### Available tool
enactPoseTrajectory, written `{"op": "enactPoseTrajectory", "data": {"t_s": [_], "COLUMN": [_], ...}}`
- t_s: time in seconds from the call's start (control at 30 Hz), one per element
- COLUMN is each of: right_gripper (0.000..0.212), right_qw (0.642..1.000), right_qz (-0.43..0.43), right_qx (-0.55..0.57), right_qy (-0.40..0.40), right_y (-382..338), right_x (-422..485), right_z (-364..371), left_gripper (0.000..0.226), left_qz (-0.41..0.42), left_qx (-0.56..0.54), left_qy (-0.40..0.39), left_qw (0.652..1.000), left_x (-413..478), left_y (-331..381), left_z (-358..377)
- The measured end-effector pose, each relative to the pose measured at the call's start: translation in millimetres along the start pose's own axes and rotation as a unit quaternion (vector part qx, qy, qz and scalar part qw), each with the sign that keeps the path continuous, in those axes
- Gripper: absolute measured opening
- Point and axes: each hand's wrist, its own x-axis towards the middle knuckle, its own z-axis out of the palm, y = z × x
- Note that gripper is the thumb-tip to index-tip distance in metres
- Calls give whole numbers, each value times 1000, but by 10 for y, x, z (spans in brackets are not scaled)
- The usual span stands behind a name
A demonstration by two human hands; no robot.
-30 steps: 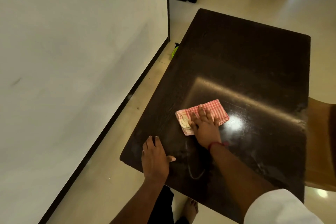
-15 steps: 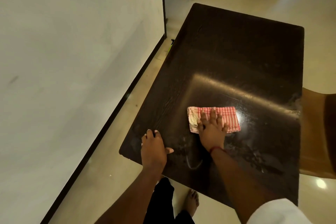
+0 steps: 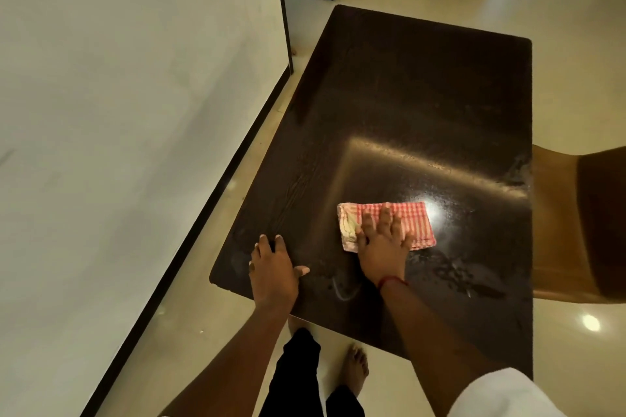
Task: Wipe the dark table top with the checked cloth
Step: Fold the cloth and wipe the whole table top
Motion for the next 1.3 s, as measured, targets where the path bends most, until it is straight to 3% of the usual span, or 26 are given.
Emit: {"op": "enactPoseTrajectory", "data": {"t_s": [0.2, 0.27, 0.33, 0.47, 0.57, 0.67, 0.7, 0.8, 0.9, 0.97, 1.13, 1.2, 1.3], "right_gripper": [63, 52, 48, 51, 51, 74, 75, 51, 50, 51, 66, 61, 48], "right_qw": [969, 983, 999, 995, 1000, 988, 989, 1000, 988, 991, 995, 998, 994], "right_qz": [-221, -164, -44, 92, -5, -136, -129, 29, 140, 122, -96, -52, 105], "right_qx": [-77, -61, -12, 31, 10, -50, -51, -1, 53, 37, -24, -27, 36], "right_qy": [-82, -60, -15, 17, -5, -50, -48, 4, 42, 33, -32, -31, 16], "right_y": [483, 798, 1009, 765, 685, 1175, 1379, 1746, 1515, 1274, 1700, 2072, 2263], "right_x": [-31, 83, 115, 23, -113, -140, -107, -104, -197, -328, -615, -574, -552], "right_z": [-103, -207, -255, -168, -110, -254, -309, -366, -244, -131, -152, -245, -318], "left_gripper": [85, 84, 84, 84, 83, 83, 82, 81, 84, 86, 90, 88, 84], "left_qz": [81, 94, 94, 91, 85, 102, 109, 113, 95, 89, 84, 81, 76], "left_qx": [57, 54, 49, 50, 45, 68, 74, 82, 85, 94, 111, 112, 110], "left_qy": [25, 19, 10, -4, -9, 7, 9, 8, -2, -10, -32, -39, -34], "left_qw": [995, 994, 994, 995, 995, 992, 991, 990, 992, 992, 990, 990, 990], "left_x": [-136, -183, -212, -248, -261, -242, -240, -227, -200, -182, -163, -176, -198], "left_y": [110, 149, 168, 220, 258, 290, 309, 357, 406, 438, 482, 487, 477], "left_z": [42, 63, 77, 99, 96, 98, 98, 115, 111, 99, 58, 60, 78]}}
